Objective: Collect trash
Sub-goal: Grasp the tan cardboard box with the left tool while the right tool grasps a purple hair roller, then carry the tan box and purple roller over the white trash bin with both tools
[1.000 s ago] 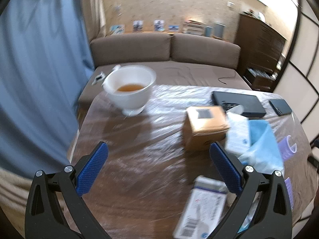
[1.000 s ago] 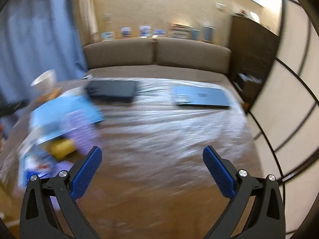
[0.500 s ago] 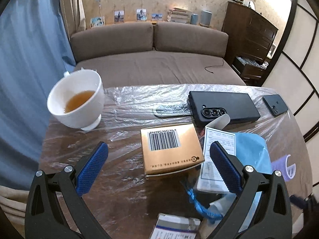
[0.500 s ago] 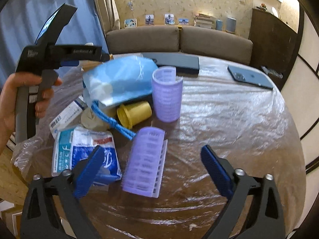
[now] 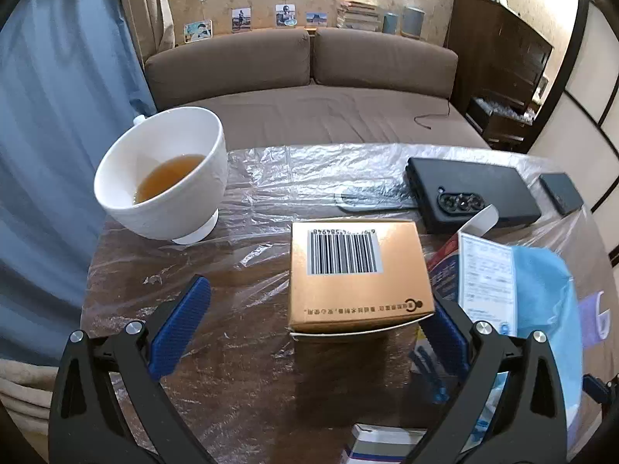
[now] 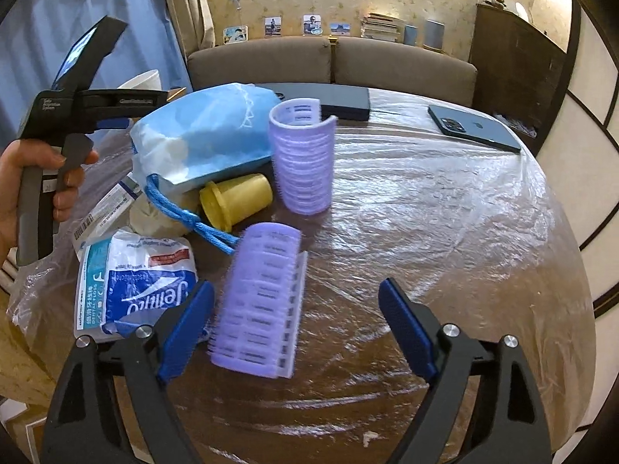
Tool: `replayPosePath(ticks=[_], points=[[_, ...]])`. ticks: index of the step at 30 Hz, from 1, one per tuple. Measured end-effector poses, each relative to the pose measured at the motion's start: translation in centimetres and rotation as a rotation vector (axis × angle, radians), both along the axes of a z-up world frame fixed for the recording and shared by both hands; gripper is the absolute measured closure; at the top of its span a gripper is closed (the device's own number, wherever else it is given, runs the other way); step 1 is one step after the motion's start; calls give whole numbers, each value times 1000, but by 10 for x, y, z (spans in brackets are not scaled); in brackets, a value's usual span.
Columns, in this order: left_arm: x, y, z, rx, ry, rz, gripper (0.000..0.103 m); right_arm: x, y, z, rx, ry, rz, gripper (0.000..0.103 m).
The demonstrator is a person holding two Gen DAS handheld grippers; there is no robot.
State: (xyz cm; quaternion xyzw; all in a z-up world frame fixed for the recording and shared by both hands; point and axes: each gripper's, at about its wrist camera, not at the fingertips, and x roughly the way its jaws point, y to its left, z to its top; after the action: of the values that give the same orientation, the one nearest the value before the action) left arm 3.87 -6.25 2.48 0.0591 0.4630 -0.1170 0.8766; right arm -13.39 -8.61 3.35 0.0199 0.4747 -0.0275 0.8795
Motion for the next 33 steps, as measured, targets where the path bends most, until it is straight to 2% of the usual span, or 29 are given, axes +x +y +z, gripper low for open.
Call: replayPosePath(ticks=[3,5,9,10,12,14,18,26,33], points=[[1,-3,-1,15,-3,-18,2,2,4,-4,-18,17,17,31],[2,-3,-1,4,2,-30,11,3,5,-7,-15,28,23,39],[3,-5,-4,-18,29,-59,42,1,4,-9,-37,23,26,47],[2,-6,-4,-22,33,-64,43,-1,4,-8,-37,20,31,53],[-2,-6,-4,-16,24,-64,43,-3,-1,-7,-40,20,25,55],[-7,-6,1,-14,-5,-70,44,-6,-6,-5,-22,14,20,66],[-21,-1,12,-13,-58,-62,44,-12,-17,-1,18,10,5,66],[-40,16,27,-50,-78,-44,44,-20,-28,7,60,-13,-11,66],[-76,26,43,-73,-118,-51,44,-21,-30,16,70,-29,5,66]])
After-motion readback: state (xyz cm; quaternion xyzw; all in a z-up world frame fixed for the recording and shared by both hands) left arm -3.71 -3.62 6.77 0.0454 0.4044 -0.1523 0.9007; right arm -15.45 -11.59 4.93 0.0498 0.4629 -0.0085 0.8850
